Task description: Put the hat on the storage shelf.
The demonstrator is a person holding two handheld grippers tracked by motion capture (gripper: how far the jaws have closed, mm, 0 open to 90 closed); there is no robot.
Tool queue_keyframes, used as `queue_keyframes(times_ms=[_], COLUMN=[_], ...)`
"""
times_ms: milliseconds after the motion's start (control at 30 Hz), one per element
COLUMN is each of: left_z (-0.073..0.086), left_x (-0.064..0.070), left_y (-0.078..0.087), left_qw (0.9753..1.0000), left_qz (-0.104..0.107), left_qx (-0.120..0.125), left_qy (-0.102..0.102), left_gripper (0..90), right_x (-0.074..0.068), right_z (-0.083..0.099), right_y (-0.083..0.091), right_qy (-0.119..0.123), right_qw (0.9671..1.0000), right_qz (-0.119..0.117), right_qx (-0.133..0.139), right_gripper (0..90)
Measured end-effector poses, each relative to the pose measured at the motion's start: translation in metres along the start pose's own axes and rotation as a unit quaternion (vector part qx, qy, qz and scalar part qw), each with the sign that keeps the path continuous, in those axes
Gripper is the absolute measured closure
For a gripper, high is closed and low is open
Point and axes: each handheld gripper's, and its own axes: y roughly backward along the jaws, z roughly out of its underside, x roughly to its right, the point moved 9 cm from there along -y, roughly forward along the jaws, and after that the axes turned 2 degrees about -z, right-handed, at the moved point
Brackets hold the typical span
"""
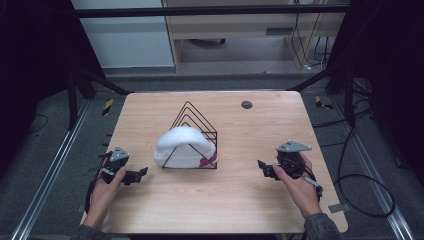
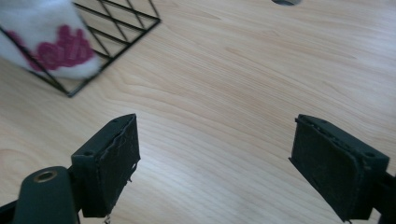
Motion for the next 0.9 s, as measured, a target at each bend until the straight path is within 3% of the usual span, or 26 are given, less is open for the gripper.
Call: queue_keyframes(times_ms=[200,300,367,533,900], left_z=[0.005,0.007,0.009,0.011,0.012], left_x=[-0.002,0.000,0.002,0.003,0.004], left_y=[-0.011,-0.014,-0.017,-0.020,-0.022], left_qw=[0.9999,0.9998,0.9997,0.9998,0.9998], left_qz=[0.001,0.003,0.004,0.011,0.015], left_qx=[-0.010,-0.019,-0.023,-0.018,-0.012], left_qy=[0.008,0.000,-0.001,0.003,-0.003], left_gripper=[6.7,6.6,6.6,3.8,0.0], right_x=[0.028,0.036,0.040,0.049,0.058], right_z=[0.014,0.015,0.012,0.006,0.002], right_y=[-0.018,-0.027,-0.033,-0.049,-0.067], right_qy=[-0.018,-0.040,-0.058,-0.066,-0.086], right_qw=[0.9992,0.9985,0.9979,0.9964,0.9936], right_qz=[0.030,0.035,0.028,0.052,0.073], right_qx=[-0.020,-0.016,-0.003,-0.004,-0.010], right_gripper=[15.9,16.1,16.1,16.1,15.6])
